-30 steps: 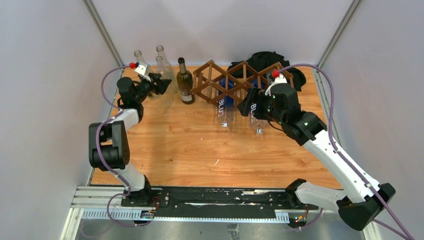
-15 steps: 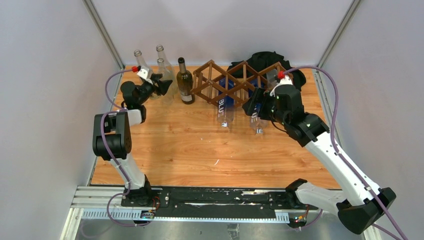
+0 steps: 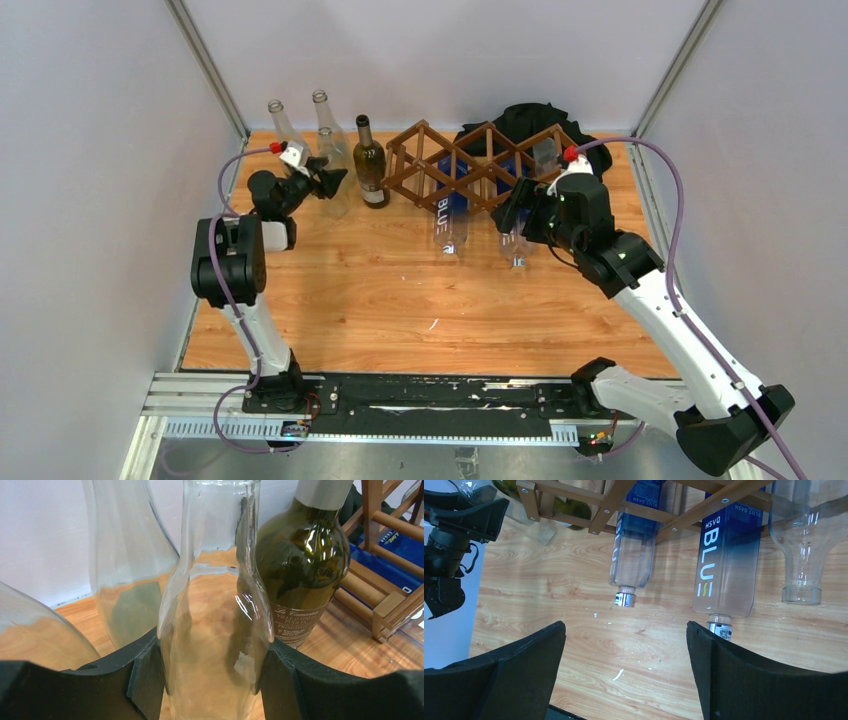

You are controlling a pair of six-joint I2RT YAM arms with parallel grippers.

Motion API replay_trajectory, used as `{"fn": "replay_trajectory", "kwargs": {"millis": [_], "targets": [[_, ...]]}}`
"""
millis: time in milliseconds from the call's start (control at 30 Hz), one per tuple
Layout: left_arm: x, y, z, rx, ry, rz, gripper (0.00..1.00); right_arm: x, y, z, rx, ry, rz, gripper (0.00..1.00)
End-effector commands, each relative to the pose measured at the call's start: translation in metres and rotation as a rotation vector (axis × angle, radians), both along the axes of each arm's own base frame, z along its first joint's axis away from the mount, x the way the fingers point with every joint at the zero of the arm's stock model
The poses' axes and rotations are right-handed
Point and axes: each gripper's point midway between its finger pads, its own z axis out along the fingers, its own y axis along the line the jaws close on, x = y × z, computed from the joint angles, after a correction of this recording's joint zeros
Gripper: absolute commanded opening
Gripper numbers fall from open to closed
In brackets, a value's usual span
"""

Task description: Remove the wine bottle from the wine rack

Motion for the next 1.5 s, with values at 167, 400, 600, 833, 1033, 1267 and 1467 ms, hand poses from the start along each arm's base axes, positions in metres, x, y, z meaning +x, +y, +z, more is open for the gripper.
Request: {"fn": "replay_trajectory", "kwargs": {"millis": [167,400,600,833,1033,1267,1467], "targets": [[0.014,0.006,0.022,0.031,-0.146,0.017,0.0,0.005,-0.011,0.002,-0.002,-0.003,-0.044,0.94],[0.024,0.005,0.026,0.035,-0.161,0.006,0.0,0.006,-0.014,0.001,-0.007,-0.004,-0.058,0.94],[0.027,0.002,0.026,0.034,-0.17,-0.002,0.08,0.008,-0.02,0.001,-0.016,-0.007,-0.083,0.94],[0.019,0.0,0.013,0.013,-0.125,-0.013,0.55,0.011,-0.028,0.002,-0.018,0.0,-0.117,0.96],[0.014,0.004,0.012,0.0,-0.092,-0.009,0.93,0.012,-0.033,-0.002,-0.03,0.025,-0.129,0.98],[0.006,0.015,0.024,-0.054,-0.01,-0.029,1.0,0.012,-0.055,-0.011,-0.045,0.079,-0.201,1.0],[-0.007,0.02,0.029,0.013,0.052,-0.018,1.0,0.012,-0.078,-0.019,-0.035,0.128,-0.248,1.0]]}}
